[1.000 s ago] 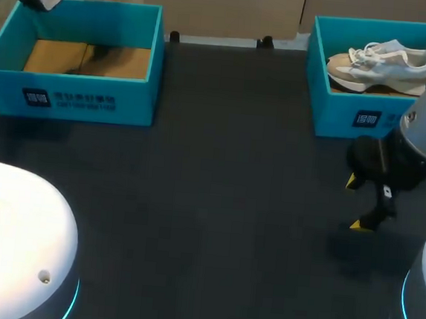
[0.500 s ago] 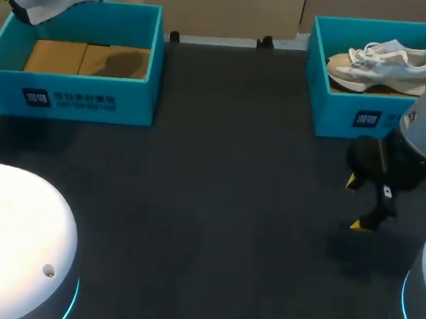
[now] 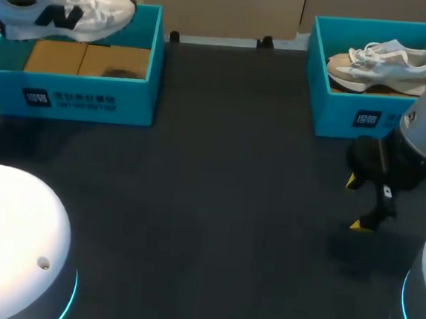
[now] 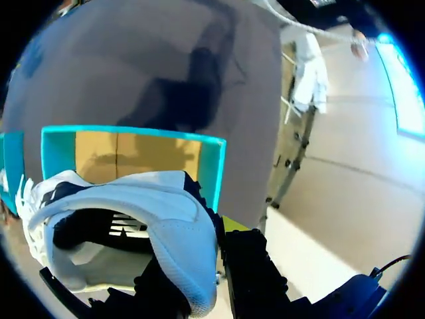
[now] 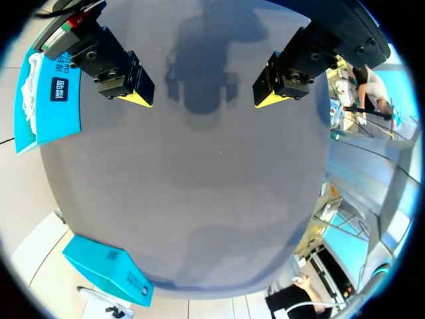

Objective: Take the shoe out of the shoebox, open the shoe tongue, remove and reinsert the insole, then place the shoe into the shoebox

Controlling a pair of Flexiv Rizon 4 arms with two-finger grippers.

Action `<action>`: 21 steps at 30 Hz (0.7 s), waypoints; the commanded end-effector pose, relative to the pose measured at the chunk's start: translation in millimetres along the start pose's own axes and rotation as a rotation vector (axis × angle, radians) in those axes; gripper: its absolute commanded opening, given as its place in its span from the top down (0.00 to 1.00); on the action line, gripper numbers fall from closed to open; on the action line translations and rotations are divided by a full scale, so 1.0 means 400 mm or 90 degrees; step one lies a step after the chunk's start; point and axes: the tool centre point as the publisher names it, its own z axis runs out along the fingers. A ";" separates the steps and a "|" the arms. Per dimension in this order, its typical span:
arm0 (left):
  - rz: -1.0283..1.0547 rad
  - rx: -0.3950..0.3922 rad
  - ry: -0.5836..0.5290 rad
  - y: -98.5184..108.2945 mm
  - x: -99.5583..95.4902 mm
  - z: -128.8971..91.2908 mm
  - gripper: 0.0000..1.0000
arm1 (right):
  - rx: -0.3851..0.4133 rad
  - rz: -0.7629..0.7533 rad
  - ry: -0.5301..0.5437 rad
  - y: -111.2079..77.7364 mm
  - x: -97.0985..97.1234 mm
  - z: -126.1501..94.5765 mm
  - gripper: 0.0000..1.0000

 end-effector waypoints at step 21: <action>0.051 0.002 -0.025 0.084 -0.041 0.080 1.00 | 0.000 -0.001 -0.001 -0.002 0.002 0.001 0.00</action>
